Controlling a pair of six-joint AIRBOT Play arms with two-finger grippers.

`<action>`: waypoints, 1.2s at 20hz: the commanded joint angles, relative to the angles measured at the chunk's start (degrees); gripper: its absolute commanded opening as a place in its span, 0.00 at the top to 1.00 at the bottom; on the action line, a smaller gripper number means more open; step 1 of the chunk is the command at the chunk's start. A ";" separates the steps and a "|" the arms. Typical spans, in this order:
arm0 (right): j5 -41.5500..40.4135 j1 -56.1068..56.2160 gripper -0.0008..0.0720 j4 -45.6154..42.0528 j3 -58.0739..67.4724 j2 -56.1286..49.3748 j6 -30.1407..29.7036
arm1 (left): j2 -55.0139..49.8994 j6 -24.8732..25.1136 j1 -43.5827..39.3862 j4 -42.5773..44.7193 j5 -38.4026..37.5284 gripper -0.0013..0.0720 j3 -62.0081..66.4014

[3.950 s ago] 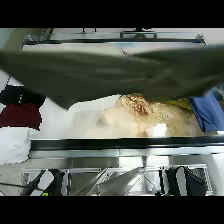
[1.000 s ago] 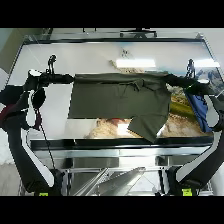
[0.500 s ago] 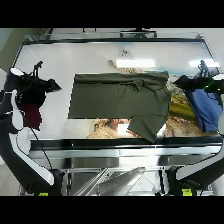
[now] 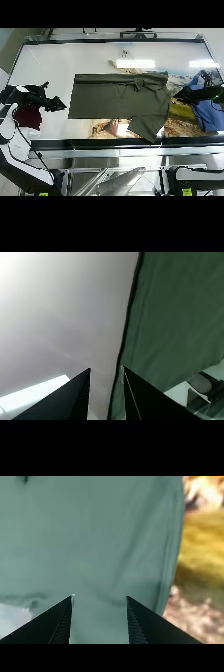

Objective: Fold the shirts.

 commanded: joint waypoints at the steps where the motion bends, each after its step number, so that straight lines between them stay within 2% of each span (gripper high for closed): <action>1: 1.09 -0.15 0.47 -0.83 -4.94 7.58 0.42 | 0.52 3.54 -2.38 -4.00 0.72 0.65 -4.22; 6: 4.57 -0.87 0.47 -9.31 -7.96 13.99 5.01 | 0.52 3.52 -6.95 -3.91 -5.64 0.65 -4.68; 7: 4.76 -1.53 0.47 -10.23 -9.94 15.32 6.03 | 0.52 3.32 -6.99 -3.93 -5.77 0.74 -3.80; 8: 4.70 -2.40 0.47 -11.26 -12.48 16.59 7.39 | 0.52 2.99 -6.99 -3.96 -5.77 0.87 -2.67; 10: 3.89 -3.85 0.47 -10.69 -19.12 18.38 9.38 | 0.52 2.62 -6.99 -4.09 -6.08 0.98 -0.72; 13: -3.13 -3.69 0.47 -7.32 -28.92 18.25 9.05 | 0.66 2.12 -6.99 -4.52 -6.80 0.98 0.28; 18: -15.19 -3.58 0.47 5.79 -38.60 14.38 0.39 | 0.66 2.05 -6.99 -4.44 -8.07 0.98 0.31; 24: -16.68 -0.90 0.47 14.38 -38.66 6.25 -7.45 | 0.66 2.08 -6.99 -4.44 -8.17 0.98 0.31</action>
